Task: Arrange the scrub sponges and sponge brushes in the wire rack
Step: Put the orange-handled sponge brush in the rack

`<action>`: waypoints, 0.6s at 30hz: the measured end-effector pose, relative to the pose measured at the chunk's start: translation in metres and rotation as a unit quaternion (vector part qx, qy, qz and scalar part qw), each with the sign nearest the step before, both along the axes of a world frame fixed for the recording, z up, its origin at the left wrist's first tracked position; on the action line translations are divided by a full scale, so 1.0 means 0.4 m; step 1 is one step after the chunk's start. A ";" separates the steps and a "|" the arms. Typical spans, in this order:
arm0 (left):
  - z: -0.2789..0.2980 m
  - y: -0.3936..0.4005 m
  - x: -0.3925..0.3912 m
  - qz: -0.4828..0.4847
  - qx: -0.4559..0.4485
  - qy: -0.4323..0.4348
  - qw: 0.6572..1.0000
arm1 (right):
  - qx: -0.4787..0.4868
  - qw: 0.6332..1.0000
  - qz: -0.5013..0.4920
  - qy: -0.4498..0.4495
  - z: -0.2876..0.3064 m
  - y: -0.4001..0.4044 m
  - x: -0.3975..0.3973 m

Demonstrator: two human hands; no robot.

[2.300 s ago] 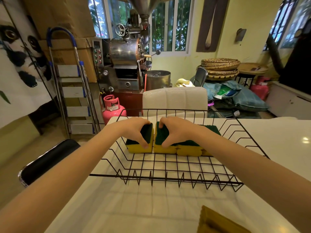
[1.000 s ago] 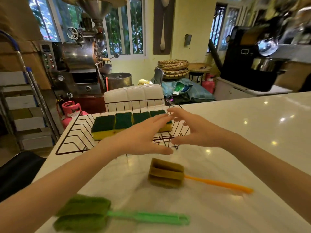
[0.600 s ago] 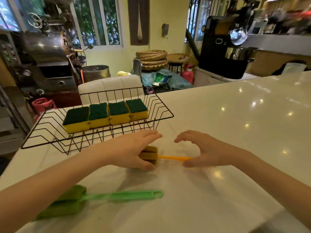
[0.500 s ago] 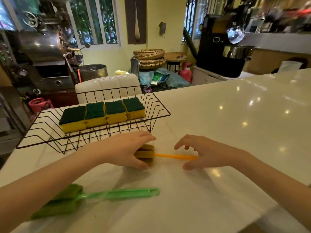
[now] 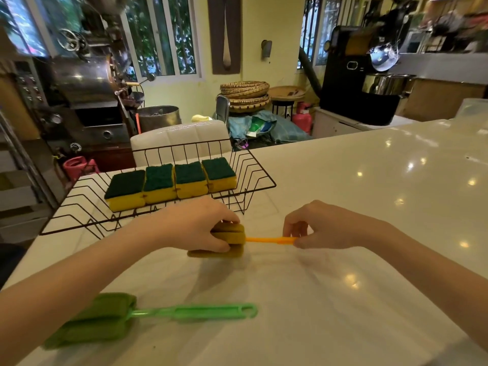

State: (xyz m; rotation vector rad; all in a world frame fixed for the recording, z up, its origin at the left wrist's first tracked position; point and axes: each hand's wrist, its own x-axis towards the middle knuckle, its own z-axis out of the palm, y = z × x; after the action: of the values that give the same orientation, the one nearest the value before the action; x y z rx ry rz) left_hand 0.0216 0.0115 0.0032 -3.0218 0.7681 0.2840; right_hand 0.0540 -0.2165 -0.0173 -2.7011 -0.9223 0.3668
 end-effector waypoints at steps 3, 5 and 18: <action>0.045 0.011 -0.003 0.000 -0.006 -0.030 1.000 | 0.013 0.999 0.013 -0.028 0.042 0.014 0.020; 0.074 0.024 -0.005 -0.003 -0.006 -0.052 0.999 | 0.019 0.998 0.023 -0.046 0.069 0.027 0.036; 0.156 0.192 0.056 0.096 -0.083 -0.138 0.982 | 0.063 0.986 0.082 -0.128 0.153 0.200 0.177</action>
State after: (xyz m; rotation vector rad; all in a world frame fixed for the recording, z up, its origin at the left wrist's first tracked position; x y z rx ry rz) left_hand 0.0440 0.0882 0.0656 -3.1944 0.5015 -0.2075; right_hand 0.1249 -0.1364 0.0440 -2.6020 -1.1989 -0.0101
